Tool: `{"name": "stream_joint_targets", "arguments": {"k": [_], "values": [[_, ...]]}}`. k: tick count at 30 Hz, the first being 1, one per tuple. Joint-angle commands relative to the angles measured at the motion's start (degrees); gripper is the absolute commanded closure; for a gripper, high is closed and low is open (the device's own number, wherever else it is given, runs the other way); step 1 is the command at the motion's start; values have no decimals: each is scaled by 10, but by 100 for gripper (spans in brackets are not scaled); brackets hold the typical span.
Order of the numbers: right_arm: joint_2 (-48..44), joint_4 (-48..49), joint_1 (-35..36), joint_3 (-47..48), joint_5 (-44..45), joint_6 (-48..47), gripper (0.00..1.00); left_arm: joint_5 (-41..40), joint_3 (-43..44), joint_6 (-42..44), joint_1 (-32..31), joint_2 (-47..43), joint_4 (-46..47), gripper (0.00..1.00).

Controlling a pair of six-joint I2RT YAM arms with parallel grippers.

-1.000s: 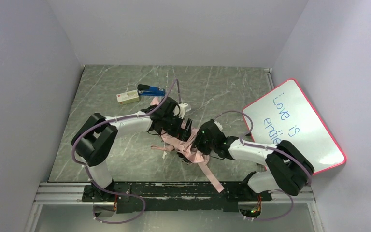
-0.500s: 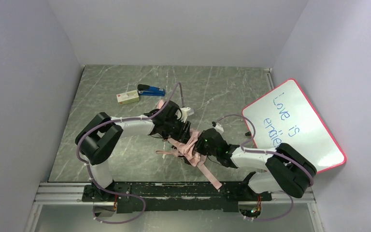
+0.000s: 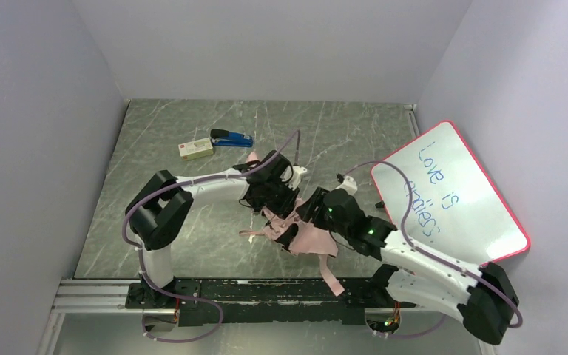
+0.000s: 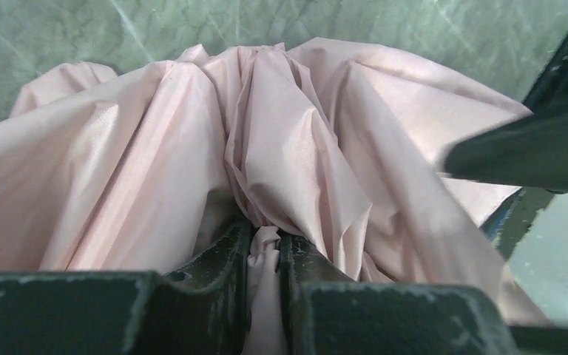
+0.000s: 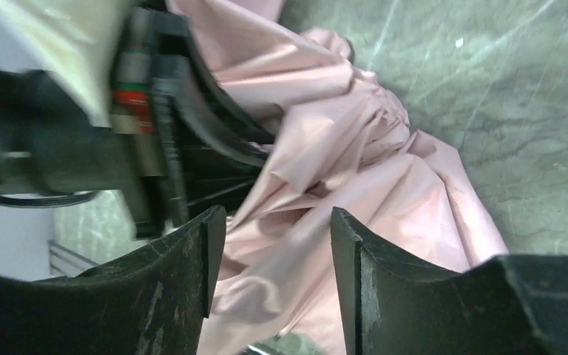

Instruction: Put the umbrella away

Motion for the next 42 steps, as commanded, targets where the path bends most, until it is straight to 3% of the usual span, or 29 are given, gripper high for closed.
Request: {"name": "stream_joint_targets", "arguments": {"k": [1, 7, 14, 19, 28, 33, 39, 42], "values": [[-60, -173, 2, 57, 70, -11, 41, -103, 53, 75, -10, 25, -125, 89], [-71, -285, 2, 101, 132, 18, 40, -247, 125, 154, -9, 47, -197, 89], [-69, -295, 2, 84, 136, 50, 38, -392, 159, 190, -17, 43, -195, 88], [-78, -281, 1, 74, 115, 28, 37, -489, 178, 262, -33, 38, -177, 88], [-117, -224, -4, 37, 4, -48, 36, -557, 146, 376, -91, 38, -61, 90], [-189, -264, -4, 53, 52, -40, 37, -601, 124, 413, -132, 61, 2, 91], [-299, -274, -4, 112, 115, -100, 37, -685, 72, 458, -177, 75, 99, 91], [-312, -293, -5, 152, 149, -118, 37, -714, 40, 459, -199, 62, 136, 88]]}}
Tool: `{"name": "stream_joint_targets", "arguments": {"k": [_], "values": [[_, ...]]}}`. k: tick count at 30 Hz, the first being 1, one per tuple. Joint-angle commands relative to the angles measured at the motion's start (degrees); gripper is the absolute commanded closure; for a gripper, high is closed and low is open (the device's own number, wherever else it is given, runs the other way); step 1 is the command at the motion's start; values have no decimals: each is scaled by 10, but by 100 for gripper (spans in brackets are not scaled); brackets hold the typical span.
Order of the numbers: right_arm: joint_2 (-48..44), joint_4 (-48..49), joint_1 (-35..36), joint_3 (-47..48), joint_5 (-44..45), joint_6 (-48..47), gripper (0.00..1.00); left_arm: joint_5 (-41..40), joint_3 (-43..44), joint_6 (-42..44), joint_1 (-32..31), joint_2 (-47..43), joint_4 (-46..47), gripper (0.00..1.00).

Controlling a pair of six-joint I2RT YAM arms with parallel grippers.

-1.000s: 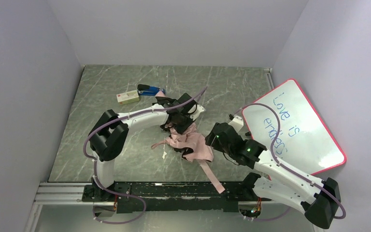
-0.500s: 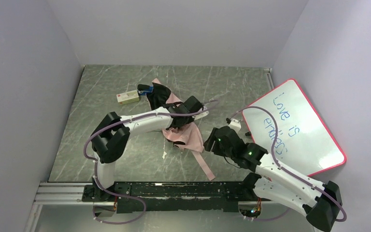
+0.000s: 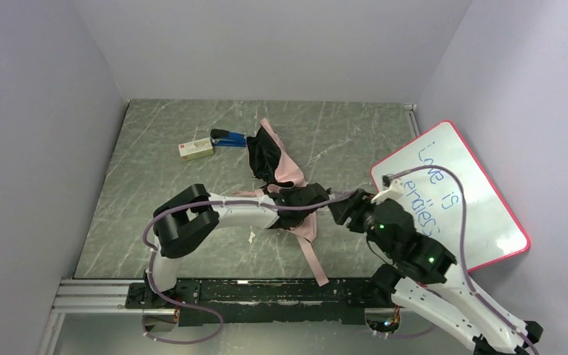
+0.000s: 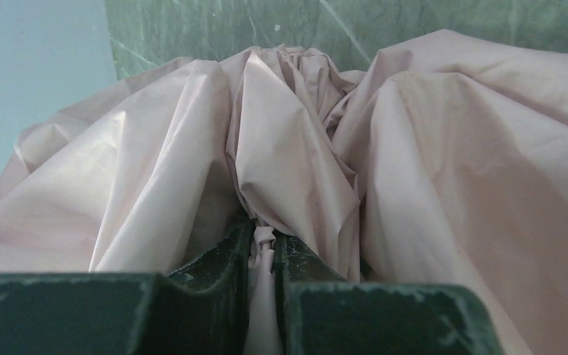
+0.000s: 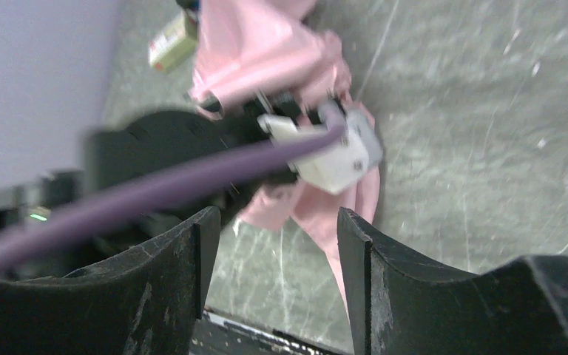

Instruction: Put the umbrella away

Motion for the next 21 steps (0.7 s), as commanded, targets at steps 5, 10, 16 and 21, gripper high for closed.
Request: {"name": "stream_joint_targets", "arguments": {"k": [5, 10, 16, 21], "values": [[5, -64, -2, 149, 162, -64, 37, -70, -78, -44, -52, -69, 83, 82], [55, -34, -2, 224, 250, -128, 37, -75, -113, -100, -85, -88, 65, 83], [152, -76, -2, 309, 299, -162, 36, -120, -140, -106, -125, -48, 83, 83], [96, 12, -2, 290, 282, -243, 37, -115, -154, -110, -125, -50, 94, 84]]}}
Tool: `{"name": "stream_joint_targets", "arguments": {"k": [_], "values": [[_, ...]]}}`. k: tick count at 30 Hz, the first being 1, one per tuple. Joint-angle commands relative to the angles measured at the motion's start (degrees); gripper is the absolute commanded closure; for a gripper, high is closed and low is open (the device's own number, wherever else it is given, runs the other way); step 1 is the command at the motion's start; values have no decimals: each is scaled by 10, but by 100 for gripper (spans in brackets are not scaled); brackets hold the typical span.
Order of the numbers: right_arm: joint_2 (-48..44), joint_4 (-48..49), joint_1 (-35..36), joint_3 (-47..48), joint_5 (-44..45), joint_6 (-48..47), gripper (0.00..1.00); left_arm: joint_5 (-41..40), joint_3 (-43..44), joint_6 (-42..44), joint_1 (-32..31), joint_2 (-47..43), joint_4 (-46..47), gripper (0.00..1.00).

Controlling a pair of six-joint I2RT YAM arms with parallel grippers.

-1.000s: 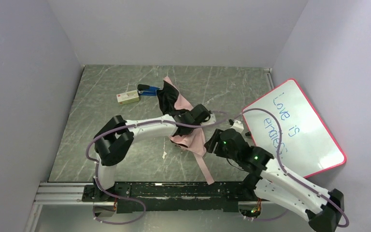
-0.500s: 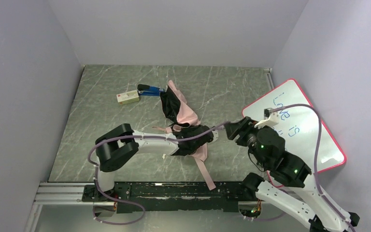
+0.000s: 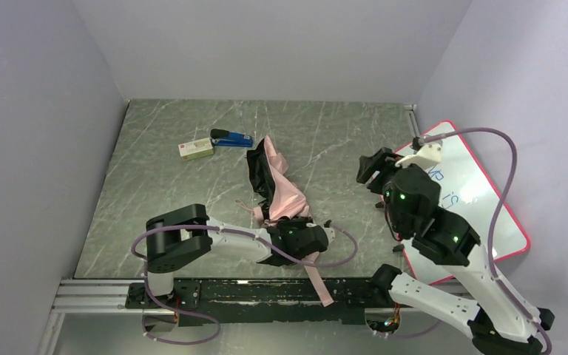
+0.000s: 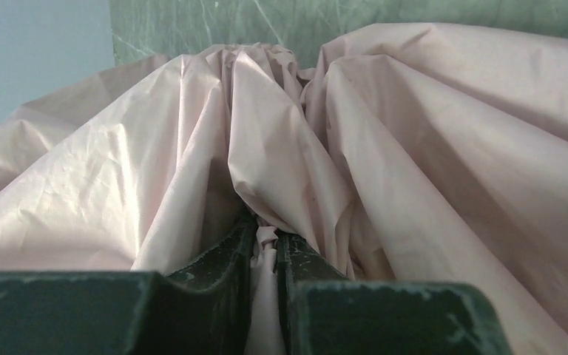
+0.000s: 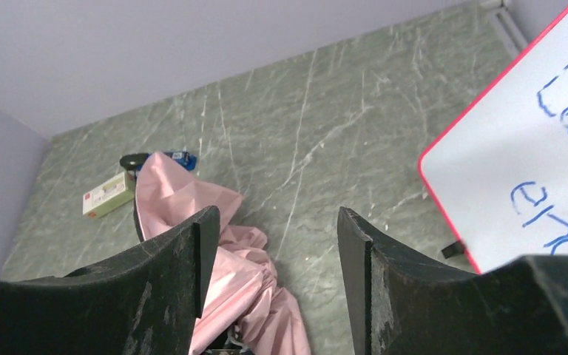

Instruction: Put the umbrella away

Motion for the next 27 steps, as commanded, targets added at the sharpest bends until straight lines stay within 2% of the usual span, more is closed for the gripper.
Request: {"name": "stream_joint_targets", "arguments": {"k": [1, 5, 7, 9, 11, 13, 16, 19, 21, 27], "values": [[-53, 73, -1, -11, 31, -81, 38, -10, -18, -13, 4, 0, 23, 84], [36, 36, -1, 19, -13, -97, 36, -26, -37, 44, 2, 5, 70, 84], [115, -7, -3, 50, -46, -96, 31, -54, -59, 106, 3, 25, 128, 84], [170, -8, -13, 65, -80, -100, 29, -86, -83, 183, 3, 42, 217, 83], [185, 47, -61, 45, -158, -121, 28, -115, -89, 239, 2, 54, 293, 75], [199, 85, -165, 34, -286, -126, 28, -122, -83, 252, 0, 45, 318, 61], [235, 109, -298, 26, -446, -113, 28, -100, -56, 183, -2, -5, 238, 45], [260, 118, -335, 21, -501, -118, 28, -82, -33, 100, -4, -60, 145, 24], [273, 120, -343, 14, -527, -121, 28, -63, -10, 50, -10, -94, 81, 15], [298, 135, -361, -16, -587, -130, 27, -20, 27, -70, -53, -193, -51, 9]]}}
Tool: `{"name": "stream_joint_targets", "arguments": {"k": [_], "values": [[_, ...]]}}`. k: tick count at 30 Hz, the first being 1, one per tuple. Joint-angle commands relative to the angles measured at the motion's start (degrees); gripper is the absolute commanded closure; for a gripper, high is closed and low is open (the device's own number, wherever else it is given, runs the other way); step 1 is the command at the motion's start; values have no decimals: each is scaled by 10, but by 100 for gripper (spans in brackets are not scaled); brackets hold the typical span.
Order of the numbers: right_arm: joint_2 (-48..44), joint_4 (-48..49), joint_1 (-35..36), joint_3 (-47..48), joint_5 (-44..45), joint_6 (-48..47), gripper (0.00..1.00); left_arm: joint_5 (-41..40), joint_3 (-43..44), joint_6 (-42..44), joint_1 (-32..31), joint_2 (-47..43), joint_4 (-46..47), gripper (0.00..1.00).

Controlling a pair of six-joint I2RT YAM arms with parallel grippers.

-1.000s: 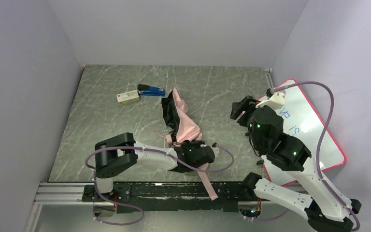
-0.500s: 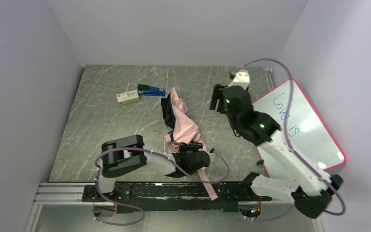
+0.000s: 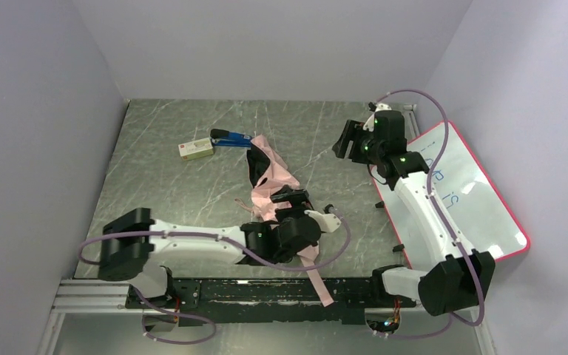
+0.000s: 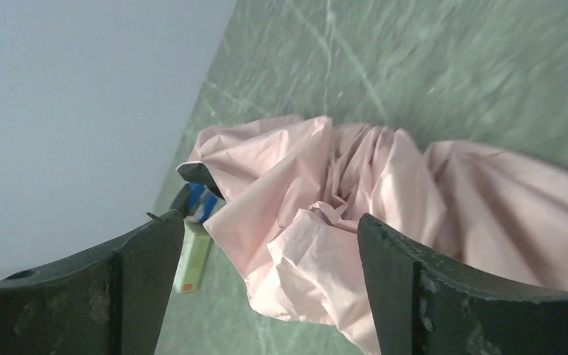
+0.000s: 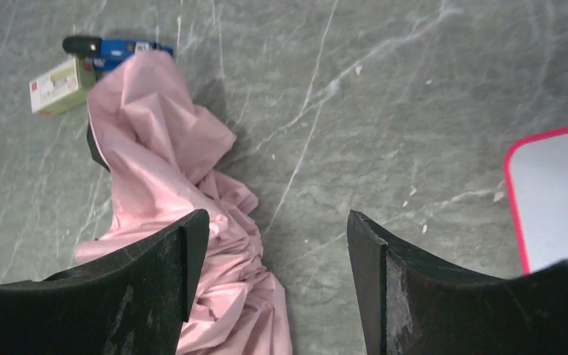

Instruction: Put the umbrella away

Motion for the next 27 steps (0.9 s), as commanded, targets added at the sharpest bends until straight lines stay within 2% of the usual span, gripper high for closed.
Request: {"name": "stream_joint_targets", "arguments": {"k": [1, 5, 9, 11, 12, 14, 16, 20, 24, 27], "values": [[20, 22, -13, -24, -91, -27, 27, 54, 39, -145, -33, -69, -139, 9], [45, 45, -13, -36, -165, -60, 24, 97, 32, -279, -38, -144, -189, 4], [95, 46, -7, -26, -210, -49, 23, 114, -38, -445, -19, -253, -190, 3], [113, 44, 5, -25, -188, -30, 23, 153, -76, -526, 33, -306, -206, 3], [118, 46, 15, -31, -160, -23, 23, 178, -97, -565, 52, -329, -215, 3], [125, 48, 37, -43, -74, -8, 24, 242, -136, -622, 130, -369, -230, 7], [140, 42, 58, -51, 1, 6, 26, 292, -169, -660, 190, -401, -246, 14], [174, 39, 87, -62, 27, 25, 34, 357, -207, -711, 280, -403, -300, 30], [193, 53, 118, -83, 60, 39, 39, 478, -229, -699, 353, -317, -285, 63], [212, 64, 128, -94, 65, 42, 44, 533, -245, -694, 372, -268, -248, 79]]}}
